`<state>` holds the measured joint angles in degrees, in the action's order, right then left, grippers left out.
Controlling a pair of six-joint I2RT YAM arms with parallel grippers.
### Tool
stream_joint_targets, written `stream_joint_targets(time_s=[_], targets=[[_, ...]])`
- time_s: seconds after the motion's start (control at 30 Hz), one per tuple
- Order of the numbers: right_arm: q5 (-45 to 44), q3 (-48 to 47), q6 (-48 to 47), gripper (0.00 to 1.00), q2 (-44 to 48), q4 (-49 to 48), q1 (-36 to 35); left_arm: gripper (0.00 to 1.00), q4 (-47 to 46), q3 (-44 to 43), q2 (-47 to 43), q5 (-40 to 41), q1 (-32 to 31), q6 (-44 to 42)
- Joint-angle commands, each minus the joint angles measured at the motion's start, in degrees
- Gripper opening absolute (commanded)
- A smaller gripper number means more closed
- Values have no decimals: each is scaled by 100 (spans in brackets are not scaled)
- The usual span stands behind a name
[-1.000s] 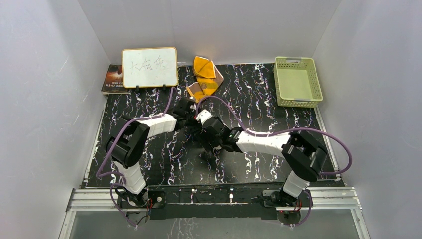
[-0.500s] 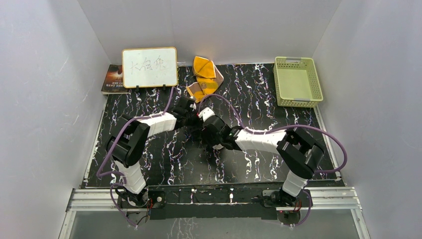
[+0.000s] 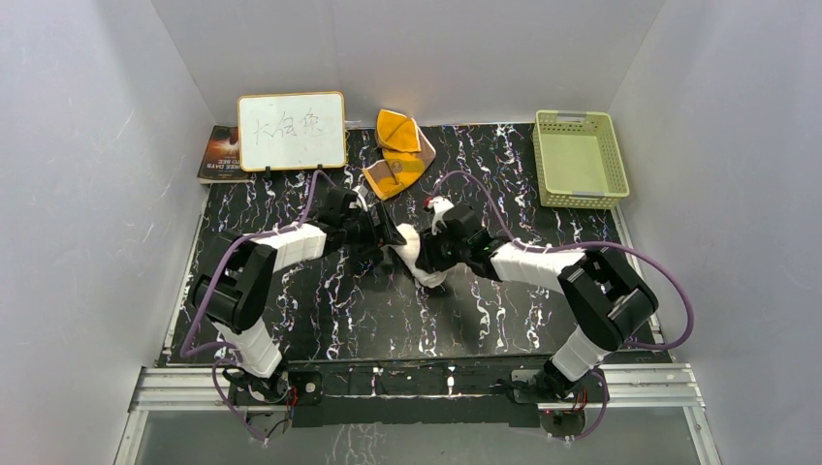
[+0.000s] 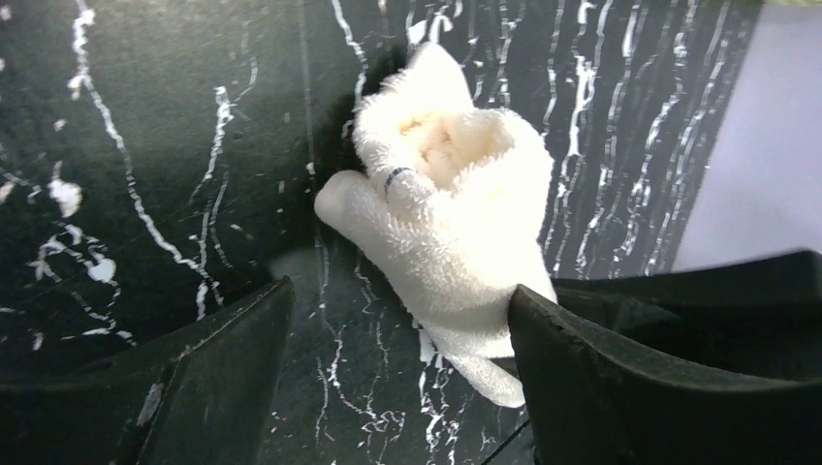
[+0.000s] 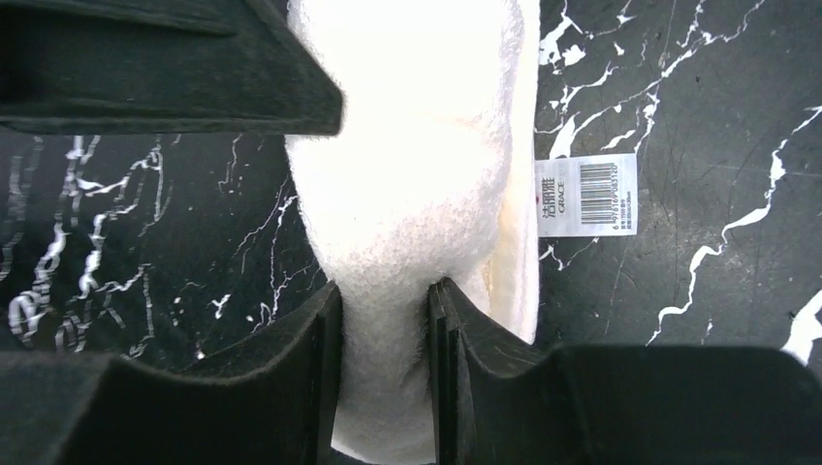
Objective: Roll the towels
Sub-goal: Roll the towel at the center of the board.
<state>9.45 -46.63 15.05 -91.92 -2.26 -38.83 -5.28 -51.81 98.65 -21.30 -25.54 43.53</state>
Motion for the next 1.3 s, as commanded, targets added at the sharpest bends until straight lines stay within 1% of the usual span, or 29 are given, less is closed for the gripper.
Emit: stream_joint_targets(time_s=[0.0,0.23,0.33,0.47,0.67,0.83,0.93,1.03,1.17,1.2,1.27], targets=[[1517,213,502,32,107,-615,395,79,-842,244,-296,-566,5,296],[2644,374,1029,31,-179,-1278,913,81,-2089,645,-402,-864,-28,833],[3091,438,1298,31,-316,-1584,1102,82,-2283,649,-277,-928,-60,925],[3262,458,1363,31,-373,-1663,1130,82,-2484,634,52,-927,-111,1030],[3307,446,1241,31,-330,-1508,1129,82,-2107,305,697,-875,-232,1039],[3368,442,1210,31,-376,-1489,1131,82,-1690,26,897,-692,-397,809],[3400,462,1266,31,-388,-1569,1132,81,-1737,-13,939,-650,-459,788],[3414,470,1289,32,-382,-1599,1141,78,-1900,56,960,-654,-483,799],[3305,514,1251,35,-242,-1562,1202,64,-2236,228,895,-733,-496,786],[3243,515,1182,36,-170,-1501,1210,61,-2297,258,840,-743,-489,750],[3061,542,1045,44,19,-1368,1241,55,-2372,284,714,-779,-496,610]])
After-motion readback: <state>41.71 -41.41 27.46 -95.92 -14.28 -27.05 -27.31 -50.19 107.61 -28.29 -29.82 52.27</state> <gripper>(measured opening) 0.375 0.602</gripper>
